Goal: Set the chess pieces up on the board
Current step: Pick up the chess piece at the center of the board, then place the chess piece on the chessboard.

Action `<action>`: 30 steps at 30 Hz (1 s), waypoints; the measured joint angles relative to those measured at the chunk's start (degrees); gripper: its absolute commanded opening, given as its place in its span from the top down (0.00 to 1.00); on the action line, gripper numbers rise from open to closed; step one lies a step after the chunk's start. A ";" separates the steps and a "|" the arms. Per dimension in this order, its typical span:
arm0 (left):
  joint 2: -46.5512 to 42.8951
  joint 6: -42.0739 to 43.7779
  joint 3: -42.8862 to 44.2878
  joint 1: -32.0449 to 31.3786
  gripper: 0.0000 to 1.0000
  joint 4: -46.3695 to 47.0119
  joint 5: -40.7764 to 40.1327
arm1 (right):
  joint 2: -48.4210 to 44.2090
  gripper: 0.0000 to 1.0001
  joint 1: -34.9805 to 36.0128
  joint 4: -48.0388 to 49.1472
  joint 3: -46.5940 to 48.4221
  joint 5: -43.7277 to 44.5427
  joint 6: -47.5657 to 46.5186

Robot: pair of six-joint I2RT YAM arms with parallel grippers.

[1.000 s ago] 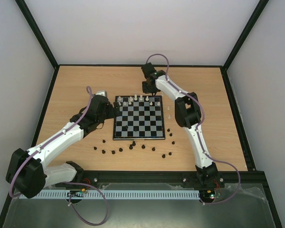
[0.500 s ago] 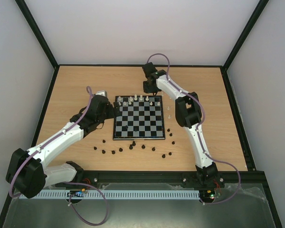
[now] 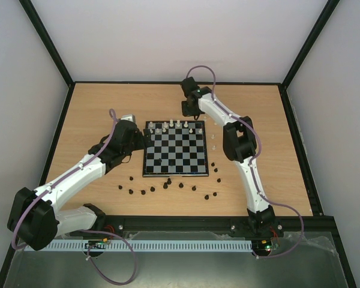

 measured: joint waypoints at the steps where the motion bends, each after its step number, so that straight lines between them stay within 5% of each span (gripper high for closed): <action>1: 0.00 0.00 0.00 0.00 0.00 0.00 -0.02 | -0.92 0.99 0.00 -0.09 -0.52 0.31 -0.13; 14: 0.24 0.00 0.00 0.00 0.00 0.28 0.52 | -21.44 0.99 0.00 1.42 -17.86 1.53 -0.48; 30: 1.79 -0.09 0.00 0.00 0.01 1.77 1.27 | -17.11 0.98 2.10 1.81 -21.51 -0.37 -0.55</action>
